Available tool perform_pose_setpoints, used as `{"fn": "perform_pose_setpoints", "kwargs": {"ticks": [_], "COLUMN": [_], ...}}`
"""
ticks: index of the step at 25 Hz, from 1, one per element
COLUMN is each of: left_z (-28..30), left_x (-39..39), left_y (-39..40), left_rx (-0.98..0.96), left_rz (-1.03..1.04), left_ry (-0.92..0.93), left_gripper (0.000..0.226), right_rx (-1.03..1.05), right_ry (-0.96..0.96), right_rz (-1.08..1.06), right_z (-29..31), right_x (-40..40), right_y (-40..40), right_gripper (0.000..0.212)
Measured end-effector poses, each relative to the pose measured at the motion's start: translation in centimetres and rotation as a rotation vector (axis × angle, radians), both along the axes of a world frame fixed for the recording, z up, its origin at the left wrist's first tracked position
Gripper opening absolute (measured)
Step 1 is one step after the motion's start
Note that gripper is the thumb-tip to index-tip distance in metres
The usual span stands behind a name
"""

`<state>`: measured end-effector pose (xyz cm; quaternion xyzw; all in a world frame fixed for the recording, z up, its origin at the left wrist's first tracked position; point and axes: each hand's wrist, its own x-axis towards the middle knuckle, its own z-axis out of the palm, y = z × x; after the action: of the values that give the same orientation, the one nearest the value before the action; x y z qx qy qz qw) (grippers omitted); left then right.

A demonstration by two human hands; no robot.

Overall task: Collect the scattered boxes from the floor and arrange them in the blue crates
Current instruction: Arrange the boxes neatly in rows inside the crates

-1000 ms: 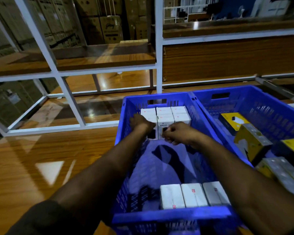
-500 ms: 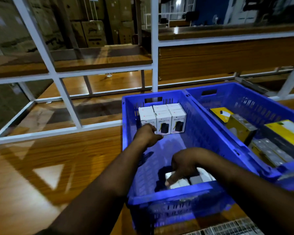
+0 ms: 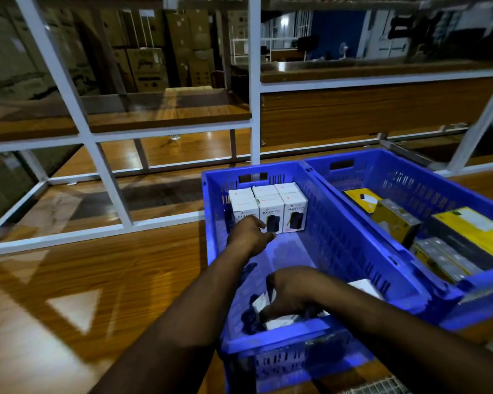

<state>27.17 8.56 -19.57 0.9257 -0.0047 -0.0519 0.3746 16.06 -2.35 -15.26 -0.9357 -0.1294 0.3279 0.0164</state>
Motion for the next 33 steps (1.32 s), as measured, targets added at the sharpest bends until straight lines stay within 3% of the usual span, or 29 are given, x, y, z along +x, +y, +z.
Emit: {"fn": "perform_pose_setpoints", "kwargs": {"ticks": [3,9,11,15,19,22,27,33], "left_z": [-0.1,-0.2,-0.3,0.2,2.5,3.6,4.0,4.4], "left_x": [0.0,0.5,0.7,-0.1,-1.6,-2.6,-2.8,-2.3], "left_y": [0.2,0.4,0.5,0.5,-0.1,-0.4,-0.7,0.1], "left_rx": [-0.019,0.008,-0.062,-0.264,-0.574,-0.773,-0.841,-1.096], "left_rz": [0.026,0.050,0.094,0.155,0.127,-0.006,-0.024,0.050], "left_ry": [0.013,0.015,0.010,0.066,0.254,0.393,0.397,0.503], "left_gripper": [0.047,0.034,0.022,0.023,0.043,0.041,0.039,0.042], "right_rx": [-0.050,0.099,0.257,0.729,1.155,1.325,1.406,1.805], "right_ry": [0.084,0.088,0.040,0.051,0.090,0.092,0.021,0.300], "right_rz": [0.059,0.003,-0.075,-0.385,-0.679,-0.796,-0.798,-0.734], "right_z": [-0.4,0.0,1.0,2.3,0.8,0.3,-0.1,0.9], "right_x": [0.4,3.8,5.8,10.2,13.1,13.8,14.0,13.2], "right_y": [0.6,-1.4,-2.7,-6.9,-9.6,-9.5,-9.3,-9.9], "right_gripper": [0.064,0.038,0.033,0.005,0.040,0.053,0.037,0.033]}}
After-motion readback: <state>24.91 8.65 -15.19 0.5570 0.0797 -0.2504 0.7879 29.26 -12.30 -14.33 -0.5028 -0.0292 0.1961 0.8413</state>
